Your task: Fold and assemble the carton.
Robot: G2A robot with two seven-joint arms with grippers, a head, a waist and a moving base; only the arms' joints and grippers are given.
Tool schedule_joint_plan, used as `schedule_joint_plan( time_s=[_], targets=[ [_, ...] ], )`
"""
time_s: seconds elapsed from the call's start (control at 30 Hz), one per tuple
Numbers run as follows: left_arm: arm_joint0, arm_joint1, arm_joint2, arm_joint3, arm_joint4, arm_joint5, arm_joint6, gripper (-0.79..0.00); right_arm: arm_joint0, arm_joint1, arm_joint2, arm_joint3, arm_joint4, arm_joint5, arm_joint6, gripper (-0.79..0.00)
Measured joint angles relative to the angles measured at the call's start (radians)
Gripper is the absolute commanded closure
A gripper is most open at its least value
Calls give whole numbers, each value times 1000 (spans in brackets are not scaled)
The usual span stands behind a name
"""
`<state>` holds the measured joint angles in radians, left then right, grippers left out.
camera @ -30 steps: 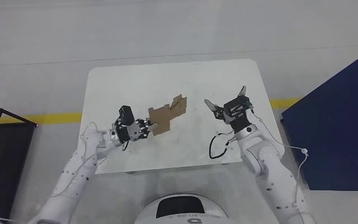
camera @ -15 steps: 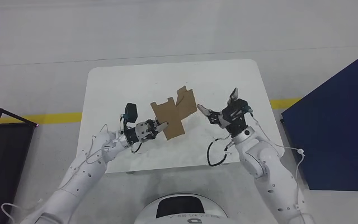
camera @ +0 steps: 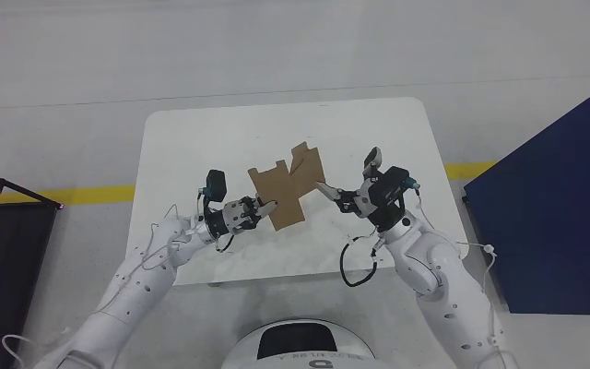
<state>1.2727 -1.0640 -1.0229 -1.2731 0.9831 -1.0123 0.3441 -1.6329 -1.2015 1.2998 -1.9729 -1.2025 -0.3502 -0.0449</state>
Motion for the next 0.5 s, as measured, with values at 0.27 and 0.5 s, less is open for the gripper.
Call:
schedule_joint_plan(
  time_s=[0.27, 0.5],
  targets=[
    [4, -2, 4, -13, -10, 12, -11, 0, 10, -2, -5, 25, 59, -12, 22, -785],
    [-61, -11, 116, 30, -417, 0, -183, 0, 97, -3, 36, 132, 420, -122, 136, -785]
  ],
)
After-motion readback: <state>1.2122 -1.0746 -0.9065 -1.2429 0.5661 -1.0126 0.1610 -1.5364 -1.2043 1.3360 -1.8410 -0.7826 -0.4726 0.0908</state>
